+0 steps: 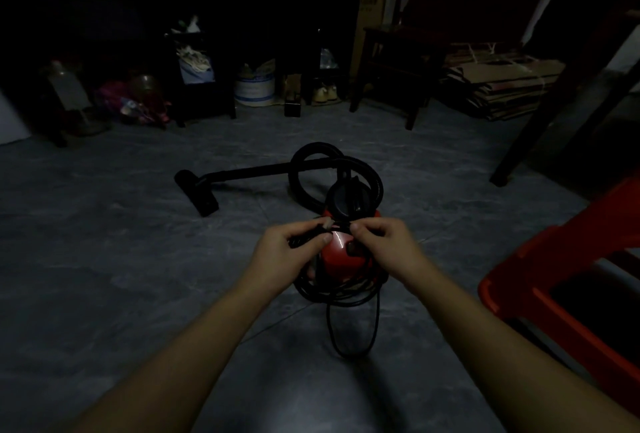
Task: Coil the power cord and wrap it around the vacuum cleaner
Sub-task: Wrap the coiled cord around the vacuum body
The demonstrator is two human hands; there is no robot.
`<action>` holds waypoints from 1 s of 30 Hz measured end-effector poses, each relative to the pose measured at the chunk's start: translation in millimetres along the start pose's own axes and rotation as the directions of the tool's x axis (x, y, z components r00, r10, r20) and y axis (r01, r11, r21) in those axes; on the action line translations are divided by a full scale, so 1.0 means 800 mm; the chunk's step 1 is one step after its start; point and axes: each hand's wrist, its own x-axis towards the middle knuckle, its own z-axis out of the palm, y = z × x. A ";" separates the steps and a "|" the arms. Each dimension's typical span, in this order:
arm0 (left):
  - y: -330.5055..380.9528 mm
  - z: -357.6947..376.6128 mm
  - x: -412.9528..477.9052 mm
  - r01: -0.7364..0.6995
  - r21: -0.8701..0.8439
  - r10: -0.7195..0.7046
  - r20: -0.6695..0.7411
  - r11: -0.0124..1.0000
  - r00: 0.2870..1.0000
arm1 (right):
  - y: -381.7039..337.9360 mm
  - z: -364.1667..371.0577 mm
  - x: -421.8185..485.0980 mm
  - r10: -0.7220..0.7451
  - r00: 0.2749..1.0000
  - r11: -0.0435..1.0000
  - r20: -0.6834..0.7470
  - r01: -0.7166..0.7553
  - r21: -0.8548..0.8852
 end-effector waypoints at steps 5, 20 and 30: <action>-0.005 -0.001 0.003 0.021 0.017 -0.021 -0.024 1.000 0.999 | 0.002 0.007 0.000 -0.004 1.000 0.998 -0.001 0.003 -0.062; -0.019 0.003 0.019 0.035 -0.138 -0.058 -0.167 0.990 0.984 | -0.003 0.009 0.004 -0.031 1.000 0.993 0.002 0.031 -0.112; -0.014 0.005 0.019 0.089 -0.194 -0.119 -0.150 0.977 0.981 | 0.002 0.010 0.008 -0.013 1.000 0.989 0.019 0.016 -0.149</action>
